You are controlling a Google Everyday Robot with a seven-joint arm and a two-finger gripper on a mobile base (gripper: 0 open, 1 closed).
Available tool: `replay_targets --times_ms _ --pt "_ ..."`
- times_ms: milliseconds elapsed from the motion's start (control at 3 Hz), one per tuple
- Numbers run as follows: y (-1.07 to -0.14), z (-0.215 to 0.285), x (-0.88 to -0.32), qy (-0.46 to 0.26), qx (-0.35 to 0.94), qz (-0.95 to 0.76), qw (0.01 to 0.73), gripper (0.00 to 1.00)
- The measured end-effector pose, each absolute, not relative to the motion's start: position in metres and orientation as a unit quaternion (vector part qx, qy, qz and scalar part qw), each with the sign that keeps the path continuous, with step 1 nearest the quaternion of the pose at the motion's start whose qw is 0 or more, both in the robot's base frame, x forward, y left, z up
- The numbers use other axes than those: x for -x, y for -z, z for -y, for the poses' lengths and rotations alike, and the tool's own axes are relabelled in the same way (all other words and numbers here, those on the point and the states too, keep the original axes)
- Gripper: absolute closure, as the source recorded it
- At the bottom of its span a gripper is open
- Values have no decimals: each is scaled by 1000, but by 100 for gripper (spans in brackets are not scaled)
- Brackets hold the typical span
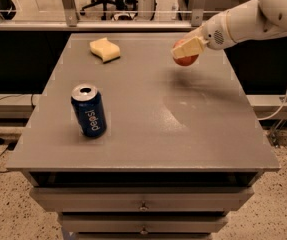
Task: Move apple near pepsi can
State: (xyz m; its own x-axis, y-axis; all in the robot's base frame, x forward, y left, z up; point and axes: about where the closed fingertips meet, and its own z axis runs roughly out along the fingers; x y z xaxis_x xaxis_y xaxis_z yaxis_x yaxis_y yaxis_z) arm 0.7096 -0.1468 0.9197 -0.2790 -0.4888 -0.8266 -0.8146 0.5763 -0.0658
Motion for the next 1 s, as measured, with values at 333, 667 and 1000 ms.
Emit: replay_targets --times_ms 333,667,1000 --pt "-941 135 -672 -201 464 -764 400 100" --pt "-937 132 -659 -210 478 -764 379 100" --pt "-930 115 -647 -225 493 -753 374 100"
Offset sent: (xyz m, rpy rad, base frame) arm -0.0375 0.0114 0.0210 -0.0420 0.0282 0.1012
